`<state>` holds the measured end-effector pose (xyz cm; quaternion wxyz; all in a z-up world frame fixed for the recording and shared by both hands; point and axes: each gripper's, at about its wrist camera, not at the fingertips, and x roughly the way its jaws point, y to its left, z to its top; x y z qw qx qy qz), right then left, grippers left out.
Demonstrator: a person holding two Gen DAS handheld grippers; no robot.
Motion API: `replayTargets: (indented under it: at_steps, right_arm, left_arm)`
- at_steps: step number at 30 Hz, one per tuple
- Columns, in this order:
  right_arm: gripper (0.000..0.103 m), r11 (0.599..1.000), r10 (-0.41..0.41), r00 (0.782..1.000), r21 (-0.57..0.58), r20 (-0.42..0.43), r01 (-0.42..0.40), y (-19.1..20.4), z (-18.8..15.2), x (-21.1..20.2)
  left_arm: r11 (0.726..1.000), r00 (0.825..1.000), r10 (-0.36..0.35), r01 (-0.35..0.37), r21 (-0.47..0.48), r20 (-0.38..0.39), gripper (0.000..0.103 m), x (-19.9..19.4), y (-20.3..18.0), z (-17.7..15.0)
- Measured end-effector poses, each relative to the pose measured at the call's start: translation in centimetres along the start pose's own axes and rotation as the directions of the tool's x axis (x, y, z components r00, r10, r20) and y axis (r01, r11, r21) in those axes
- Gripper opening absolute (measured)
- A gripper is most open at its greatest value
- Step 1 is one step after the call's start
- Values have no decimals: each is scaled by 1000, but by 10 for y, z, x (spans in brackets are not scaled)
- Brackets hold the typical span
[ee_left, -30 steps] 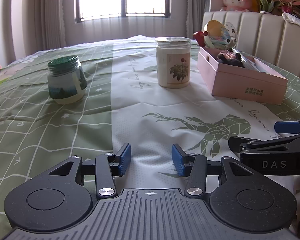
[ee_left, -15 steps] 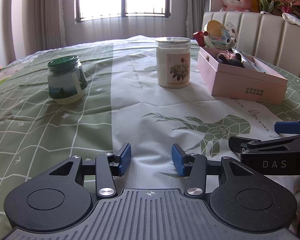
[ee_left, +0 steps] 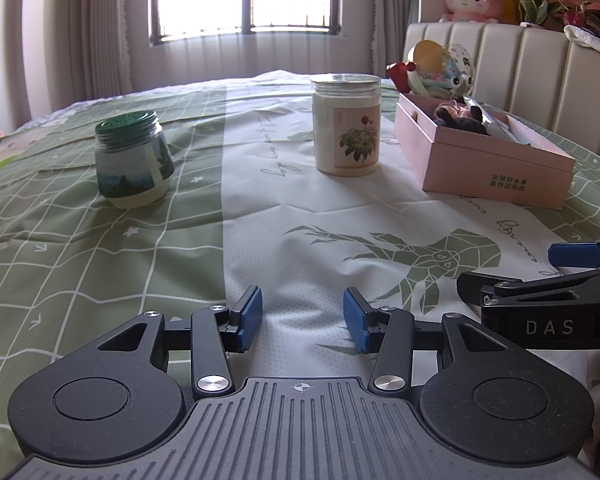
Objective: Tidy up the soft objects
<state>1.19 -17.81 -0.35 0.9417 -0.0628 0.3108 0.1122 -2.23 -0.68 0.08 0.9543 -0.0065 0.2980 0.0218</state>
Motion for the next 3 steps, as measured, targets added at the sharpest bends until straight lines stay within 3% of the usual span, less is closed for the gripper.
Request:
replayTargets:
  at_steps: [3]
  right_arm:
    - [101, 1000, 1, 1000, 1, 0, -1, 0, 0, 0]
  left_arm:
    - [1000, 1000, 0, 0, 4, -1, 50, 0, 0, 0]
